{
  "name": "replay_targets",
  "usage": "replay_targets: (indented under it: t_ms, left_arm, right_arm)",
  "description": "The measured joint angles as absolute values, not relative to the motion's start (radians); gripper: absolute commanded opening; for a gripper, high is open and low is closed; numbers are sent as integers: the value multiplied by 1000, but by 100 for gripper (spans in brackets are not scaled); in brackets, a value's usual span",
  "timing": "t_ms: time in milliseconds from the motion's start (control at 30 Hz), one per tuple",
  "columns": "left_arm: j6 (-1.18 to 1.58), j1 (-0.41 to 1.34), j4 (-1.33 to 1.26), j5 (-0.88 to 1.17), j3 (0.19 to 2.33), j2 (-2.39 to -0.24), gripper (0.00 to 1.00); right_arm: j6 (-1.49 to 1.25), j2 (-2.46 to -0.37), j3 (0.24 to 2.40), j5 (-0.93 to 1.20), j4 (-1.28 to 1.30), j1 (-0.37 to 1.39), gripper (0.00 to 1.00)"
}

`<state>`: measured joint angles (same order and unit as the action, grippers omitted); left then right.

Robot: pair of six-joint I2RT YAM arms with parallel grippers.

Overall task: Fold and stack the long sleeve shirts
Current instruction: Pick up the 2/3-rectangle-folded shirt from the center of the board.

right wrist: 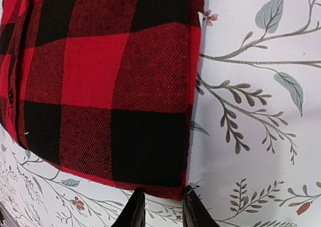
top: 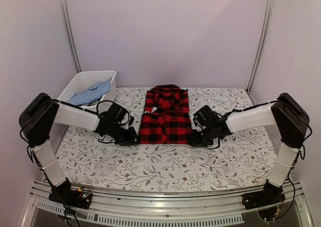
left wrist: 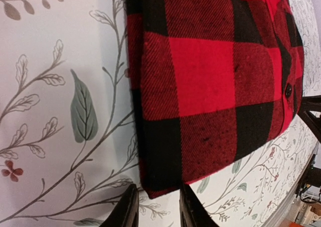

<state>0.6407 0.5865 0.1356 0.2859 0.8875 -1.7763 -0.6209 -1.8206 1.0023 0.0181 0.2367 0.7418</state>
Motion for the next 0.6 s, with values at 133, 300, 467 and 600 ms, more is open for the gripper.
replay_targets:
  t_ms: [133,300,467,600]
  left_arm:
    - [644,591,138,279,902,-1788,24]
    - [647,595,142,270,924,-1808,15]
    - [652,596,150,259,934,-1816,0]
    - [647,599,157,251,935,-1814,0]
  right_arm:
    - [-629,-1822,1002,1,235,744,21]
    - [-630,-1822,1002,-15,235,745,15]
    - [-624,-1824,1002,-26,235,746,0]
    - [-618,-1824,1001,-34,232,752,0]
